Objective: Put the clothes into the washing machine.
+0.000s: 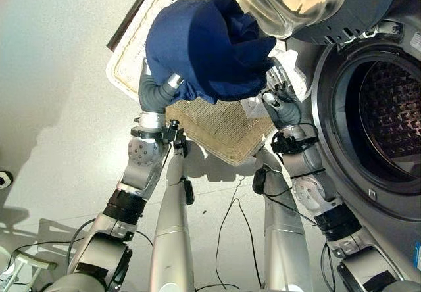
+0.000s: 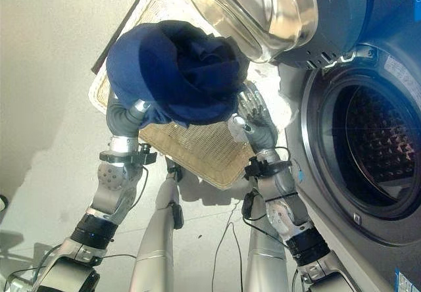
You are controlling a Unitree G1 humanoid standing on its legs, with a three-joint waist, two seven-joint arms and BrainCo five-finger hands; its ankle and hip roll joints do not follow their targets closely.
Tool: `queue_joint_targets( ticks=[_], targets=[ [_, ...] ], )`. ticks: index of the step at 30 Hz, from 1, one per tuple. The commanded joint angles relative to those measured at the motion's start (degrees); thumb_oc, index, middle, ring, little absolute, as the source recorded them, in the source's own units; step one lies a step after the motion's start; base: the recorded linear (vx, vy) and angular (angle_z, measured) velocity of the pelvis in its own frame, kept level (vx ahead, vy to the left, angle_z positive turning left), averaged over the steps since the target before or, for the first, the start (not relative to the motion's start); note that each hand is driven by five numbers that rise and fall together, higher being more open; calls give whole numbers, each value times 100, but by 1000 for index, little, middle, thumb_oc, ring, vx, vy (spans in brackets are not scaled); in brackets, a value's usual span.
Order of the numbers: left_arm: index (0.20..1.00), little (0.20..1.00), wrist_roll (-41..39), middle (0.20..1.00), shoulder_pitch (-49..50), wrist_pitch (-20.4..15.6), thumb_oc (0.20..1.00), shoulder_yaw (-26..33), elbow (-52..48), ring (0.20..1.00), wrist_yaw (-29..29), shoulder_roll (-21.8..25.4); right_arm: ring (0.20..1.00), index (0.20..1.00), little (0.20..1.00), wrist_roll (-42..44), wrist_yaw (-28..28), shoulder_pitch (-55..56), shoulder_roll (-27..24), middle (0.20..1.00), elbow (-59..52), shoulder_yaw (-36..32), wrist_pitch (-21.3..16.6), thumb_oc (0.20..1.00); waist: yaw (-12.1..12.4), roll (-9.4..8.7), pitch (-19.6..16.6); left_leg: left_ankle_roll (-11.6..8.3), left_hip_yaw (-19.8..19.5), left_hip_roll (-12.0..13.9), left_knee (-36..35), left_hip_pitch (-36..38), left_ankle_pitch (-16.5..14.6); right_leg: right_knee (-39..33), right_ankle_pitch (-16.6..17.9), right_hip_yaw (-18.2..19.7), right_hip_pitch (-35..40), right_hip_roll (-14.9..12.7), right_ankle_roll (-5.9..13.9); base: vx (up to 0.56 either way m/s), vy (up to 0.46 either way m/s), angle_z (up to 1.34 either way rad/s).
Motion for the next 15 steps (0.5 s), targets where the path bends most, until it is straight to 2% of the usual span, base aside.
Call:
queue_joint_targets(
  ticks=[1, 6, 11, 14, 15],
  targets=[
    [200, 200, -4, 200, -247, -275, 200, -81, -537, 200, -111, 152, 1000, 1000, 1000, 213, 319, -56, 17, 1000, -603, 7, 13, 1000, 108, -121, -88, -45, -212, -73, 229, -199, -236, -1036, 727, -5, 410, -74, 736, 0, 0, 0],
    [200, 200, 177, 200, -346, -223, 200, -185, -529, 200, 105, 147, 1000, 1000, 1000, 229, 300, -207, 82, 1000, -618, 161, 8, 1000, 136, -117, -88, -49, -234, -78, 195, -171, -219, -1061, 726, -30, 446, -77, 734, 0, 0, 0],
    [200, 200, 622, 200, -457, -111, 200, -230, -489, 200, 642, 163, 1000, 1000, 1000, 209, 317, -377, 139, 1000, -685, 288, -24, 1000, 157, -111, -88, -55, -238, -83, 171, -170, -202, -1096, 725, -65, 463, -67, 722, 0, 0, 0],
    [200, 200, 702, 200, -459, -50, 200, -235, -476, 200, 765, 171, 1000, 1000, 1000, 164, 306, -411, 139, 1000, -752, 295, -52, 1000, 165, -108, -88, -54, -242, -86, 175, -188, -201, -1103, 725, -72, 457, -71, 720, 0, 0, 0],
    [200, 200, 821, 200, -478, 7, 200, -253, -434, 200, 933, 192, 1000, 1000, 1000, 101, 276, -438, 156, 1000, -802, 312, -146, 1000, 164, -107, -88, -58, -240, -82, 164, -181, -201, -1112, 722, -76, 464, -69, 720, 0, 0, 0]
  ],
)
